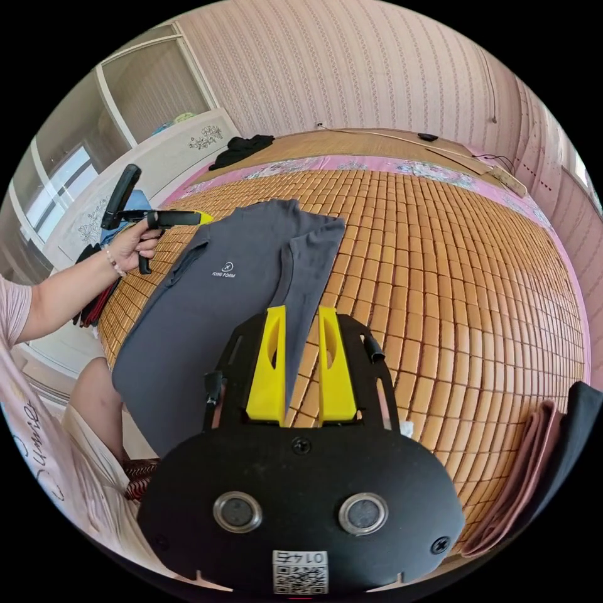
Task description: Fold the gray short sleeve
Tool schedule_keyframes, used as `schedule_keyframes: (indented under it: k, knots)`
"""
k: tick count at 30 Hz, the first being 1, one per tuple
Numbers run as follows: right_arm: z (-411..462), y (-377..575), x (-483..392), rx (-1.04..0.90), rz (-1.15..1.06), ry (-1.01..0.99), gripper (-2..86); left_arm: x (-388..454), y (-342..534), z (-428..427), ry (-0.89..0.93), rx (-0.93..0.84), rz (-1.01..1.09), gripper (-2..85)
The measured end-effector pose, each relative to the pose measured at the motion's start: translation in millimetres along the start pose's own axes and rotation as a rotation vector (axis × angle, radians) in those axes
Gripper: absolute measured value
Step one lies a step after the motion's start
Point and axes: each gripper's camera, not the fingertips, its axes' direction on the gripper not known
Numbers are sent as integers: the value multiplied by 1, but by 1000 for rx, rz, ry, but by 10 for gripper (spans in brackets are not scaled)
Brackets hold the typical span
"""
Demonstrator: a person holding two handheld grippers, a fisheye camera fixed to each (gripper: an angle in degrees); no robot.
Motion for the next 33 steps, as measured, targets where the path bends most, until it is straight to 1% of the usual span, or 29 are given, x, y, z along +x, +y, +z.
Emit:
schedule_keyframes:
  k: [2,6,8,11,13,14,15,16,18,19,20,24,27,30,33]
  knots:
    - [16,-27,5,-22,-25,26,84,-45,22,-15,-31,12,-93,90]
    - [43,-75,18,-37,-14,36,93,-98,48,-25,-69,8,-176,92]
    - [62,-102,27,-45,3,80,99,-122,62,-25,-80,16,-221,105]
    - [82,-125,29,-66,-15,120,102,-142,71,-18,-70,5,-243,123]
    - [95,-135,28,-114,-25,94,100,-153,75,-12,-39,-10,-266,126]
    - [103,-139,28,-152,-17,95,96,-159,77,-8,-9,-14,-288,119]
    - [104,-140,28,-151,-12,101,92,-161,78,-6,3,-12,-290,116]
    - [105,-143,28,-144,-1,122,82,-164,79,-2,8,-29,-292,89]
    - [106,-146,30,-153,16,137,56,-165,83,1,-74,-38,-290,37]
    - [106,-149,31,-160,24,156,28,-166,85,2,-118,-45,-276,12]
    - [103,-150,31,-150,27,155,17,-167,86,3,-97,-54,-260,0]
    - [93,-160,35,-116,48,128,0,-173,92,-3,-87,-32,-244,-8]
    - [81,-174,35,-86,38,162,-4,-178,92,-17,-84,33,-245,-9]
    - [59,-184,32,-23,33,180,-4,-178,94,-38,-38,116,-253,-10]
    - [29,-179,25,38,9,110,-4,-168,105,-64,-3,167,-197,-10]
